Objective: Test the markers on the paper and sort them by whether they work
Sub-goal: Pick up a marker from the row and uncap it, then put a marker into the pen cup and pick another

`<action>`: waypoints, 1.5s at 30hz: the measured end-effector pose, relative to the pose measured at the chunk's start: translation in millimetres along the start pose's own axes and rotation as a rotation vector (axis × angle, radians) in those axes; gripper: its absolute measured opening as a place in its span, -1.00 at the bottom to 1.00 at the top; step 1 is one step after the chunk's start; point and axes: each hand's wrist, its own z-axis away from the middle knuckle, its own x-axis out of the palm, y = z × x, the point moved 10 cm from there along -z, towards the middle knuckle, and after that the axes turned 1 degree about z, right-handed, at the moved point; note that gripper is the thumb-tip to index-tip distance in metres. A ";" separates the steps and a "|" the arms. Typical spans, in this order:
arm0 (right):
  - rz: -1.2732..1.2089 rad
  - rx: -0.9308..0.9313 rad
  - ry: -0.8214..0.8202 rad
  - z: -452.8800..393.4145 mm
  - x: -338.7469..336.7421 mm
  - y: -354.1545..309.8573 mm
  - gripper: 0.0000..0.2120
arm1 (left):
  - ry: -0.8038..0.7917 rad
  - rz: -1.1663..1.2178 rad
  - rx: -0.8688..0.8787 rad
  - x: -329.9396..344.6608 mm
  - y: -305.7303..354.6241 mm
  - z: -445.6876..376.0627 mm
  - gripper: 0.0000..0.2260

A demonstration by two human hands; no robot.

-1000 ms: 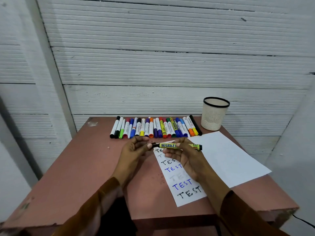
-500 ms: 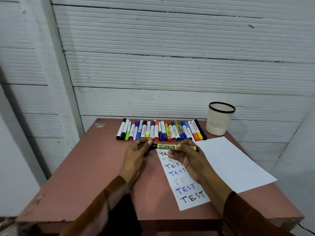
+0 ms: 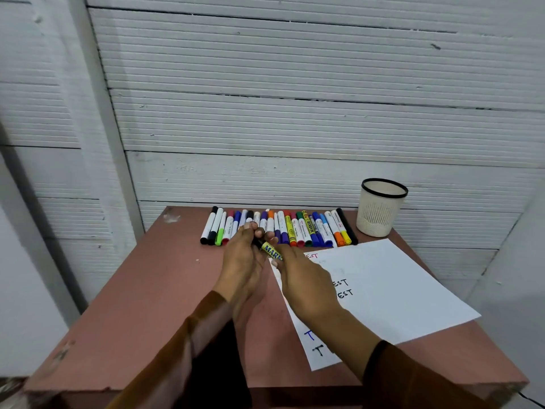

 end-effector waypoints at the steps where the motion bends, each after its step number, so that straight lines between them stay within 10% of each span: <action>1: 0.023 0.003 0.005 -0.9 -1.5 -1.9 -0.64 | -0.018 0.013 -0.002 2.9 -0.3 -0.3 -0.73; 9: -1.377 0.530 -0.484 3.4 42.4 21.6 -0.86 | -0.174 -0.102 -0.015 17.8 -7.8 -8.3 -0.75; 15: -1.068 0.437 -0.246 -17.2 20.0 72.2 -0.93 | -0.273 -0.643 0.009 10.6 -16.6 -20.1 -0.77; 21: -0.936 0.453 0.099 -44.0 -26.9 131.3 -0.90 | -0.494 -1.677 0.358 -0.1 -26.7 -24.3 -0.91; 30: -0.548 0.249 0.721 -80.5 -145.1 157.7 -0.74 | -0.489 -1.761 0.475 -4.9 -22.6 -37.5 -0.86; 45: -0.333 0.491 0.546 -99.3 -92.7 222.5 -0.65 | -0.493 -1.784 0.499 -5.6 -25.1 -37.8 -0.84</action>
